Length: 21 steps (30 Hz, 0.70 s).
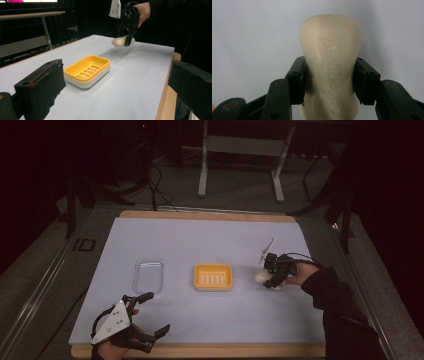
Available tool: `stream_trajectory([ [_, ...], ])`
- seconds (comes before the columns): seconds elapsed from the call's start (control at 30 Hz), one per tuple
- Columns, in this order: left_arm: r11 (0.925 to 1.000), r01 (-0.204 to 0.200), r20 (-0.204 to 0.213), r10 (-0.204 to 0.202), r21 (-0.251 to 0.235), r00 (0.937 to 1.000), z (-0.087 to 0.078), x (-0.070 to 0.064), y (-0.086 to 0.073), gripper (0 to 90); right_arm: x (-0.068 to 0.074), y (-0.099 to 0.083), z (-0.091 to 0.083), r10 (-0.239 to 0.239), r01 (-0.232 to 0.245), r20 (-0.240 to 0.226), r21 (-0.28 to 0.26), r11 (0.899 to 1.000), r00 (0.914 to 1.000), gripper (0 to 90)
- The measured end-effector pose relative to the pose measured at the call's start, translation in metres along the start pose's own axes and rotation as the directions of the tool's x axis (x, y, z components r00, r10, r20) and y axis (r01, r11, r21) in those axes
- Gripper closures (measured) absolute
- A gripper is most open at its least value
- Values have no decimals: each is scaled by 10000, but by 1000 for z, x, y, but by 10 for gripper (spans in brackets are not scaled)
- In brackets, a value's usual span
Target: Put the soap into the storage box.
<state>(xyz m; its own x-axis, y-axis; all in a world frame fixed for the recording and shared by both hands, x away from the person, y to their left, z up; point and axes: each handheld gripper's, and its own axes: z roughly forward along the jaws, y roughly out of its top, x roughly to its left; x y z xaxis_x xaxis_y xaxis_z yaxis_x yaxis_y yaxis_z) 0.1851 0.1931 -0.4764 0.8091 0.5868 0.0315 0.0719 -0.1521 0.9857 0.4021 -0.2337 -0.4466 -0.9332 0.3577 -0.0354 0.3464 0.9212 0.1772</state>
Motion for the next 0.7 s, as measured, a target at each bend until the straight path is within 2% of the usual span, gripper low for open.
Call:
stream_trajectory([
  [0.1, 9998, 22, 122, -24, 211, 9999, 1, 0, -1, 11, 1, 5, -5, -272, 273, 80, -156, 9995, 9996, 498],
  [0.17, 9993, -122, 128, 118, 347, 9998, 3, -2, -1, 11, 4, 8, -7, -536, 540, 207, -182, 9984, 9983, 498],
  [0.43, 9998, -47, 118, 45, 169, 9999, 1, -1, -1, 11, 13, 20, -13, -1492, 1491, 9, -397, 9880, 9888, 498],
  [0.7, 9999, -70, 123, 68, 146, 9999, 1, -1, 0, 11, 20, 29, -19, -1851, 1841, -84, -689, 9805, 9827, 498],
])
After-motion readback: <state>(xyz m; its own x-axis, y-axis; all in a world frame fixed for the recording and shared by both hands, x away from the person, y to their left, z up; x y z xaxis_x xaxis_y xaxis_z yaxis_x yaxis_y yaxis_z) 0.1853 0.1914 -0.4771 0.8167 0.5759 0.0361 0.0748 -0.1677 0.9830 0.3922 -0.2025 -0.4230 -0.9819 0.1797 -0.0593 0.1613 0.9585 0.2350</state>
